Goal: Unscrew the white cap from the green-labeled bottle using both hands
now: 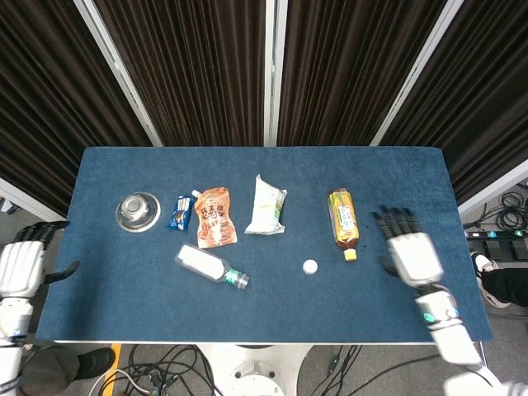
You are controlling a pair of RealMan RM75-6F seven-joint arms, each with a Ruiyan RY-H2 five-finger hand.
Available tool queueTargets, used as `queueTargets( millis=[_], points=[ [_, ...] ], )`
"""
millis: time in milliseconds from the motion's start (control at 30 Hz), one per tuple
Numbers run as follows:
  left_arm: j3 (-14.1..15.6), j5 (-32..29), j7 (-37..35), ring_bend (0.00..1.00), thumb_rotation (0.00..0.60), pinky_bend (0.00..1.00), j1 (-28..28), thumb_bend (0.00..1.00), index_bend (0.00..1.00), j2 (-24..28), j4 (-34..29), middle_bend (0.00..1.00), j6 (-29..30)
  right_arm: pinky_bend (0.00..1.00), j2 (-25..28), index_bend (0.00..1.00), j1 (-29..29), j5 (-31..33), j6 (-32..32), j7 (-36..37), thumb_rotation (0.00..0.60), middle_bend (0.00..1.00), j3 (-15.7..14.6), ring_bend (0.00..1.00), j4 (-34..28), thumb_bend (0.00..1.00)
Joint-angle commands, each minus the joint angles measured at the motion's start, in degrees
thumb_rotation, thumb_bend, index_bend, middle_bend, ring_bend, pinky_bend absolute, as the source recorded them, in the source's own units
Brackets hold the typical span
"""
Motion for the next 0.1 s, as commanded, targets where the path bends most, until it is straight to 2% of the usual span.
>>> queueTargets(
  millis=[33,100],
  points=[
    [0.2,0.3,1.1,0.19,0.6,0.19,3.0,0.16,0.24,1.5,-2.0,0.26,4.0,0.0,6.3,0.0,-9.0,-6.3,10.9,6.9,0.6,0.0,-2.3,0.0,-1.5,0.22],
    [0.7,1.5,2.5,0.19,0.6,0.19,4.2,0.16,0.24,2.1,-3.3,0.26,5.8,0.0,6.8,0.0,-11.0,-7.8,13.3,8.7,0.6,0.0,-2.7,0.0,-0.9,0.22]
  ],
)
